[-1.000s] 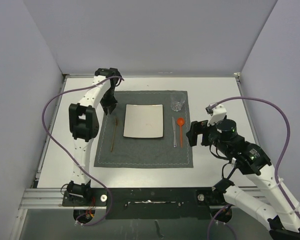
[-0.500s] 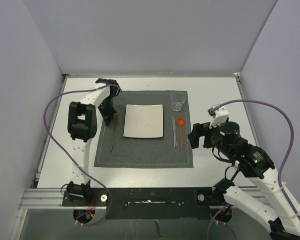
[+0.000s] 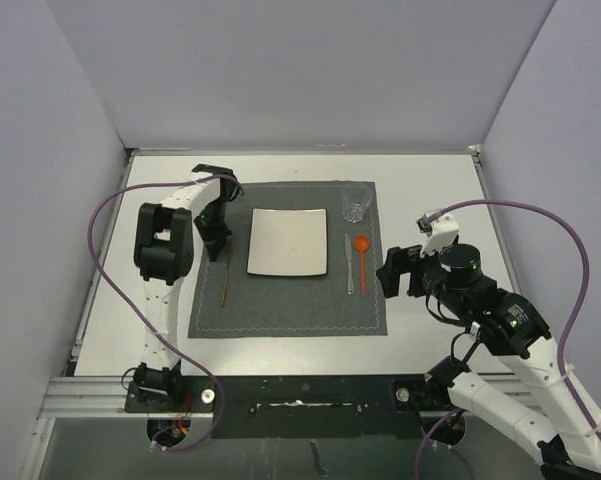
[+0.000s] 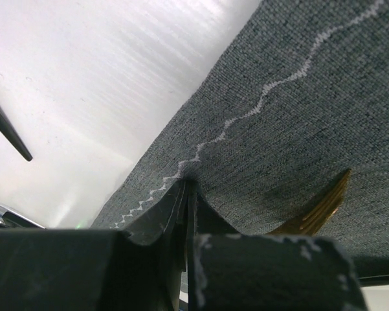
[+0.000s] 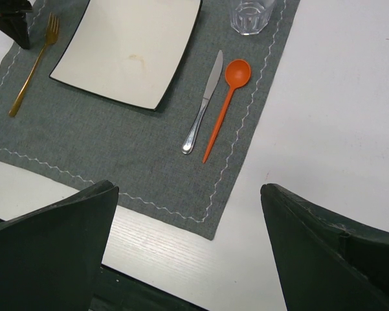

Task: Set the dinner table for one person
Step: Adjust the napkin at the center of the board.

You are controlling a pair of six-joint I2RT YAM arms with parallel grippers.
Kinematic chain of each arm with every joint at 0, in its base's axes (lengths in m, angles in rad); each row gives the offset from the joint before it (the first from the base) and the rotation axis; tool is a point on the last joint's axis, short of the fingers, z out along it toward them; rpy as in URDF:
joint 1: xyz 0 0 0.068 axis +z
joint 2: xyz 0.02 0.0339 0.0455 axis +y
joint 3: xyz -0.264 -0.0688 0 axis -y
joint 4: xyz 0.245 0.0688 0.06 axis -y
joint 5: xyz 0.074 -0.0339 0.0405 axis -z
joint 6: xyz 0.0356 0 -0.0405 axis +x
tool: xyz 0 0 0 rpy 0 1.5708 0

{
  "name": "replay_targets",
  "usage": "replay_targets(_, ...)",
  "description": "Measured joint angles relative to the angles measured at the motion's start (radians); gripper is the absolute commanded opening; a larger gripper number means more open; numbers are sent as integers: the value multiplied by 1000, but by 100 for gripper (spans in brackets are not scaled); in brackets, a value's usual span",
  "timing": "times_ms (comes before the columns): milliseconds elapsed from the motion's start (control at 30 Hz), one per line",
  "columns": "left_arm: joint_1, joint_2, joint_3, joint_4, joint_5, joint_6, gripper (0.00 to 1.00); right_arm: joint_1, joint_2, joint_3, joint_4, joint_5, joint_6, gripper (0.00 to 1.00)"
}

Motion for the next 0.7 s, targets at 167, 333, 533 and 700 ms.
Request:
replay_targets(167, 4, -22, -44, 2, 1, -4, 0, 0, 0, 0, 0, 0, -1, 98)
replay_targets(333, 7, -28, -57, 0, 2, -7, 0, 0, -4, 0, 0, 0, -3, 98)
replay_targets(533, 8, -29, -41, -9, -16, -6, 0, 0, -6, 0, -1, 1, -3, 98)
replay_targets(700, 9, -29, 33, -21, -36, 3, 0, 0, -9, 0, -2, 0, -3, 98)
